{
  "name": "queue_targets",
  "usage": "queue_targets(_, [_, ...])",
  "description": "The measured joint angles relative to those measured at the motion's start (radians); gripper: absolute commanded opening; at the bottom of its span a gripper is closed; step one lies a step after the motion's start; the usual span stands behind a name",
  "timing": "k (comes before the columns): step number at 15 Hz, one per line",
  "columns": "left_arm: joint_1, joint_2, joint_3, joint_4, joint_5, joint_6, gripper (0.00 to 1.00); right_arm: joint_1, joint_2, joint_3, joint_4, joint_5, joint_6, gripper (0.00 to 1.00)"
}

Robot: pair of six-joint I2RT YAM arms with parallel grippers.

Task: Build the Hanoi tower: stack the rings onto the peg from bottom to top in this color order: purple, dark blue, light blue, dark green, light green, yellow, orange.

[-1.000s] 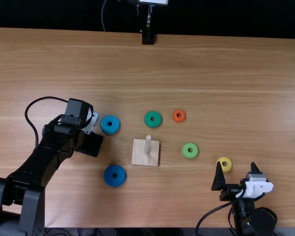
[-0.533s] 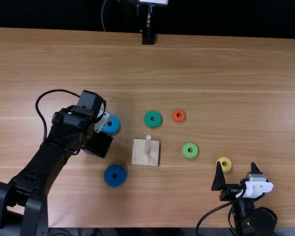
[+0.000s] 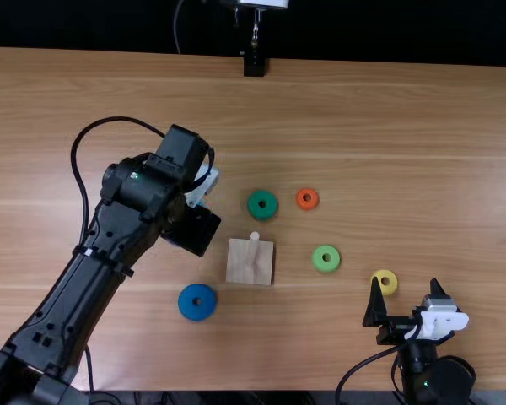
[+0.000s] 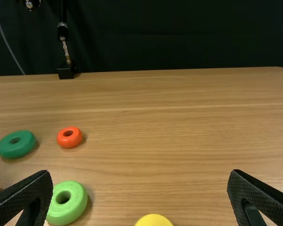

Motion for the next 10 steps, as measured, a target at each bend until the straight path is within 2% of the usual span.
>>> queue_targets(5, [-0.108,0.0,0.145,-0.042,0.0,-0.098,0.0,0.0,0.0,0.0,0.0,0.0,0.001,1.0])
queue_targets(10, [-0.188,0.0,0.171,-0.045,0.0,-0.154,0.0,0.0,0.0,0.0,0.001,0.0,0.0,1.0])
